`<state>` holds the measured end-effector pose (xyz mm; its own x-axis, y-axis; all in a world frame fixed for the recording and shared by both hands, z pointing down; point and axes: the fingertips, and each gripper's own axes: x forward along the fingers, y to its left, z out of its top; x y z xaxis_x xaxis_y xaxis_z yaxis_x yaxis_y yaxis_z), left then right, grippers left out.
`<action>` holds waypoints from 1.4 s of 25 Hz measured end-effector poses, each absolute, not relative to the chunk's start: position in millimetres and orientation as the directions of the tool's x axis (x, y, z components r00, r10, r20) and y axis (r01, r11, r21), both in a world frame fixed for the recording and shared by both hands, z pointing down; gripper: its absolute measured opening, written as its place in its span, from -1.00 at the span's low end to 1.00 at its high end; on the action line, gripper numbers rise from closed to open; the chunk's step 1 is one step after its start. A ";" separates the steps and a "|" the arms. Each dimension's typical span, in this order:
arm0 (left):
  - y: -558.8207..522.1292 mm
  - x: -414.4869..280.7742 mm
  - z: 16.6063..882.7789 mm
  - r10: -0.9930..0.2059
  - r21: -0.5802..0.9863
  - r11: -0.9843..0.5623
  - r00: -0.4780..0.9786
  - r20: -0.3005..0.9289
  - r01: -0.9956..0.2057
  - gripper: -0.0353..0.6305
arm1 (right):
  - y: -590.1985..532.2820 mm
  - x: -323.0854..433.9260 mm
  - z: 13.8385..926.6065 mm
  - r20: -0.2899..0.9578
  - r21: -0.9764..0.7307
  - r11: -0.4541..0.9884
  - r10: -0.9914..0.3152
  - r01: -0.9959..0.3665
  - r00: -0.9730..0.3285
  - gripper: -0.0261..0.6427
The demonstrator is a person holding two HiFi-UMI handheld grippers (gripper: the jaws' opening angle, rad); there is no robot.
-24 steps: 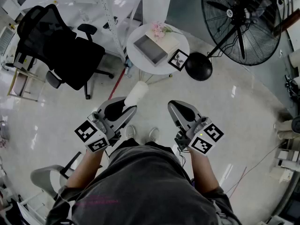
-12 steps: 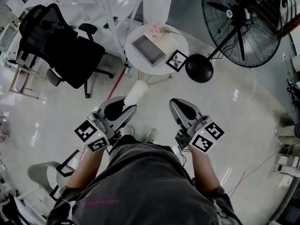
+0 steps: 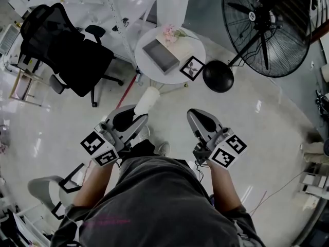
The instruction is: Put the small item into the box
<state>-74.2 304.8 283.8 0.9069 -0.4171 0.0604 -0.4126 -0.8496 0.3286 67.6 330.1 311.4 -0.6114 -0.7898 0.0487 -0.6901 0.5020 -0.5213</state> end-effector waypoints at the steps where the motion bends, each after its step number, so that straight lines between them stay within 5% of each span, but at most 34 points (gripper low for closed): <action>1: 301.1 -73.3 284.5 -0.419 0.332 -0.847 0.906 0.062 -0.414 -0.52 | 326.6 68.5 311.4 0.049 -0.522 0.503 -0.788 -0.689 -0.613 -0.85; 35: 14.2 -102.2 333.9 -0.353 0.431 -0.829 0.931 0.092 -0.357 -0.52 | 52.2 23.1 352.1 0.163 -0.562 0.431 -0.779 -0.706 -0.606 -0.85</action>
